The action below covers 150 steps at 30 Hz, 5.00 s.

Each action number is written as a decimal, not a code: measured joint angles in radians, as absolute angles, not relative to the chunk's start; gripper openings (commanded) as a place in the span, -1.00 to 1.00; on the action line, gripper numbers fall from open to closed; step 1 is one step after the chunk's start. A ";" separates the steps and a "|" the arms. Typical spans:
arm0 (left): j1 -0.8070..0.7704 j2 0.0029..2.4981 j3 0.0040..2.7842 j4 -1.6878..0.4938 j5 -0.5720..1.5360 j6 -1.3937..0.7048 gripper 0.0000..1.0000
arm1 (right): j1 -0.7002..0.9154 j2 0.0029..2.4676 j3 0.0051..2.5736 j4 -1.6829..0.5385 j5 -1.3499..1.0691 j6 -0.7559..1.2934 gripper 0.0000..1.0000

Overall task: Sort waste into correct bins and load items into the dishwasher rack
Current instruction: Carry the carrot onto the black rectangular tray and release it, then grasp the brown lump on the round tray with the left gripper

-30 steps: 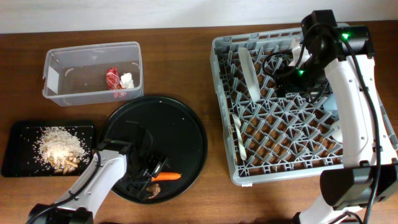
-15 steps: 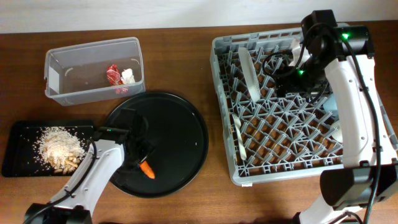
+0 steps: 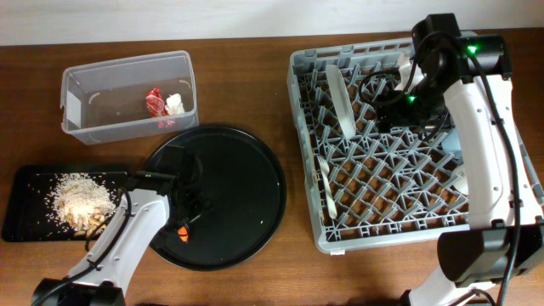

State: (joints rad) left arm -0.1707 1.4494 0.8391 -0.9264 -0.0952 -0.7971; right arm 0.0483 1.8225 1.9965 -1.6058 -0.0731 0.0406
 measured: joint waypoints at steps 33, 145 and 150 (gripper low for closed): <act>-0.171 1.619 0.862 -0.664 -0.113 -0.391 0.47 | 0.048 1.822 1.996 -1.609 -0.073 0.040 0.62; 0.065 1.711 1.132 -1.187 0.069 -0.411 0.52 | 0.048 1.822 1.996 -1.647 -0.050 0.030 0.68; 0.065 1.711 1.073 -1.093 0.004 -0.411 0.52 | 0.048 1.822 1.996 -1.647 -0.050 0.022 0.68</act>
State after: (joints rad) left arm 0.0647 1.7107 1.0725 -1.0931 0.0040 -0.4110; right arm 0.0483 1.8225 1.9961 -1.6466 -0.0502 0.0216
